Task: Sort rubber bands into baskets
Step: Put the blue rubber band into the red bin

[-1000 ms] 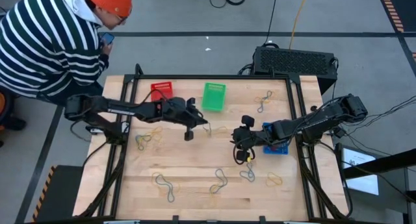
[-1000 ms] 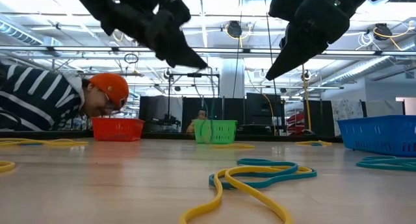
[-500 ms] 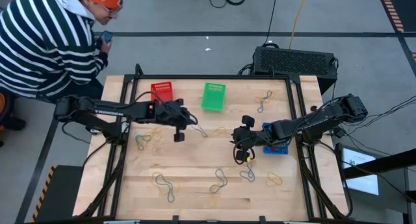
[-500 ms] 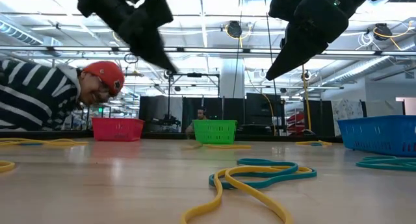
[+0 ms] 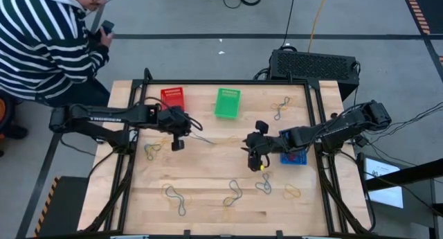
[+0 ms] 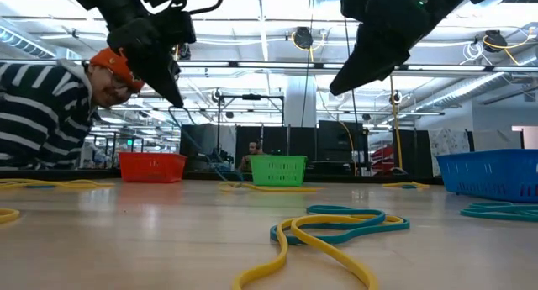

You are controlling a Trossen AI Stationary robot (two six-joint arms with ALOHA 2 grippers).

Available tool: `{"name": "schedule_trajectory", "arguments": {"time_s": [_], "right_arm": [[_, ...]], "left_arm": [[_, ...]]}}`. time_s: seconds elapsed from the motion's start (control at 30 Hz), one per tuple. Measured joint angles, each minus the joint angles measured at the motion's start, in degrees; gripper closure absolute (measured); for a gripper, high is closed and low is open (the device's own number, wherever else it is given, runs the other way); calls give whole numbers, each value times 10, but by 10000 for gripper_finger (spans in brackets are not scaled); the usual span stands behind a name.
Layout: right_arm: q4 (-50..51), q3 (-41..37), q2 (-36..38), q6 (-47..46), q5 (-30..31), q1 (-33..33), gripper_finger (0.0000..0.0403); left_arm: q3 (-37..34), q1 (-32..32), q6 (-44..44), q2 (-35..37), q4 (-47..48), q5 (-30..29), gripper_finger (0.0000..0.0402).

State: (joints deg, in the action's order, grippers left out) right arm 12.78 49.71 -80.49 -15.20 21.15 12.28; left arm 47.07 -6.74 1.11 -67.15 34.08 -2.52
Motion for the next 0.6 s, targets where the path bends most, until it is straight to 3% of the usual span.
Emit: {"name": "schedule_trajectory", "arguments": {"time_s": [0.3,0.47,0.6], "right_arm": [[-11,0,-1,0,0,-3,277],[-12,0,-1,7,0,-3,277],[-14,0,-1,9,0,-3,277]], "left_arm": [[0,0,-38,74,16,-84,401],[0,5,-29,100,-37,-25,401],[0,18,-7,107,-93,67,401]]}}
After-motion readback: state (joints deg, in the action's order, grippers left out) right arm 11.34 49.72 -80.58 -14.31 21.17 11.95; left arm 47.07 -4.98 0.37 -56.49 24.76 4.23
